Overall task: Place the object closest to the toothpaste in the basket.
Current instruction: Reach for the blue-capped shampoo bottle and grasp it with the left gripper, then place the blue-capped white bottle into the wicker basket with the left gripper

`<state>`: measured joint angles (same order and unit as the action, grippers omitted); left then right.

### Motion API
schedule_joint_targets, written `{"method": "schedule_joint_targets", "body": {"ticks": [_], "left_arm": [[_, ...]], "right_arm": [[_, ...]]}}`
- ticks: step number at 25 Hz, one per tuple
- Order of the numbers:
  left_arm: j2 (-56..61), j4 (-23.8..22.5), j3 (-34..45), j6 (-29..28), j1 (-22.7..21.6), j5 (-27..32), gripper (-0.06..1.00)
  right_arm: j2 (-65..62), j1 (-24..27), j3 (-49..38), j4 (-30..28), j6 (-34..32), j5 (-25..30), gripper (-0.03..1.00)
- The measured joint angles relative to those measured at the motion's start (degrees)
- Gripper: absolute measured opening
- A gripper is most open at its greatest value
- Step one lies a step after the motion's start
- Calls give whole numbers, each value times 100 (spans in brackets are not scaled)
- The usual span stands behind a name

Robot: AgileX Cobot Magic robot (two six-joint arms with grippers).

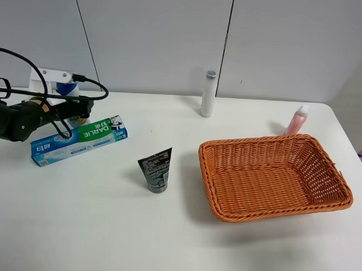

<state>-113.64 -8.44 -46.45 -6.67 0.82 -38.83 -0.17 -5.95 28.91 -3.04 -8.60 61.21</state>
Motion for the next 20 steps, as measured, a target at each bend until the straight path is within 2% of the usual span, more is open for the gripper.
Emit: {"method": "schedule_joint_targets", "body": {"ticks": [2, 4, 11, 16, 20], "left_arm": [[-70, 0, -20, -47, 0, -19, 70], [-77, -15, -20, -91, 0, -28, 39], [31, -8, -26, -247, 0, 76, 38], [932, -20, -21, -443, 78, 137, 38], [1888, -471, -152, -858, 514, 332, 38]], "right_arm": [[0, 0, 0, 0, 0, 0, 99], [0, 0, 0, 0, 0, 0, 99], [0, 0, 0, 0, 0, 0, 99], [0, 0, 0, 0, 0, 0, 99], [0, 0, 0, 0, 0, 0, 99]]}}
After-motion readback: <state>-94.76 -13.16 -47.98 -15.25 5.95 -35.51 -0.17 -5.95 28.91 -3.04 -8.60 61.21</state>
